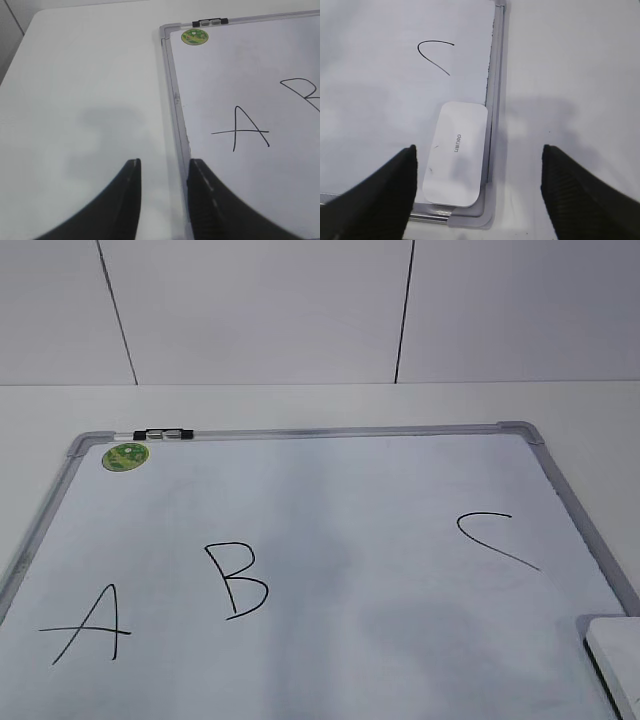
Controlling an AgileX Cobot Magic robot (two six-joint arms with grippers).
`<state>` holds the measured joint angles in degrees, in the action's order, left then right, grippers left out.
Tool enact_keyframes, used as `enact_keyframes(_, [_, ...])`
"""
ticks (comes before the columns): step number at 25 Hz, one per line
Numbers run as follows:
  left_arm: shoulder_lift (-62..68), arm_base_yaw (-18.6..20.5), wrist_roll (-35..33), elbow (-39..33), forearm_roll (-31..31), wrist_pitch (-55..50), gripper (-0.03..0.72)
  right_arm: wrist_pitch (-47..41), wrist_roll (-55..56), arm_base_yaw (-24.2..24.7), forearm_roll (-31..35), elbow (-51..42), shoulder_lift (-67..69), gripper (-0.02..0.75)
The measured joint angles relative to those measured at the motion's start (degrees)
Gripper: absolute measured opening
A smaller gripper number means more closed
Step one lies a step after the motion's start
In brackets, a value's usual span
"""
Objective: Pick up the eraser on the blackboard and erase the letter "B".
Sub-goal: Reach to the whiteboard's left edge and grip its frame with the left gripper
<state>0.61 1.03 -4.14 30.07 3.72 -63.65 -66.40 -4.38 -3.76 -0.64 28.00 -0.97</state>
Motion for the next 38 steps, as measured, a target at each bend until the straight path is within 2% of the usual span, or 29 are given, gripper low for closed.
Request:
enact_keyframes(16, [0.0,0.0,0.0,0.0,0.0,0.0,0.24,0.0,0.0,0.0,-0.23,0.0,0.0,0.58])
enact_keyframes(23, [0.0,0.0,-0.12,0.0,-7.8,0.23,0.24,0.0,0.0,0.0,-0.33,0.0,0.79,0.58])
enact_keyframes(38, [0.0,0.0,-0.12,0.0,-7.27,0.46,0.24,0.0,2.42,0.0,-0.33,0.0,8.33,0.58])
